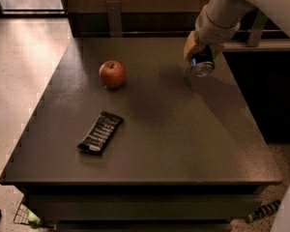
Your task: Place pepsi can upright
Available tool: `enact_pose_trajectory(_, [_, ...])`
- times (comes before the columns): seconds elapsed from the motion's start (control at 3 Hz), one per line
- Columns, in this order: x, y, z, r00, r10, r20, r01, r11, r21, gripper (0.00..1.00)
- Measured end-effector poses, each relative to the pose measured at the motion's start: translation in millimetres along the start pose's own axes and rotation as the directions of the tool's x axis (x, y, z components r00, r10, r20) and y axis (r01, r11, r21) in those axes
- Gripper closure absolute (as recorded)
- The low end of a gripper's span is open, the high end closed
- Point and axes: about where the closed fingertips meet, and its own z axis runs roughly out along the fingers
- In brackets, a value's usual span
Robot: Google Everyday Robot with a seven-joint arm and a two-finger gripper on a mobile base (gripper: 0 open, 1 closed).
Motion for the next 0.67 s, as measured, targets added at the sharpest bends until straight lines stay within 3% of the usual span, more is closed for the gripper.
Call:
enact_pose_trajectory(0.33, [-1, 0, -33, 0.965, -0.138, 0.222, 0.163, 0.9822, -0.095, 1.0])
enact_pose_trajectory(0.67, [-11, 7, -52, 0.911, -0.157, 0.381, 0.241, 0.9529, -0.184, 1.0])
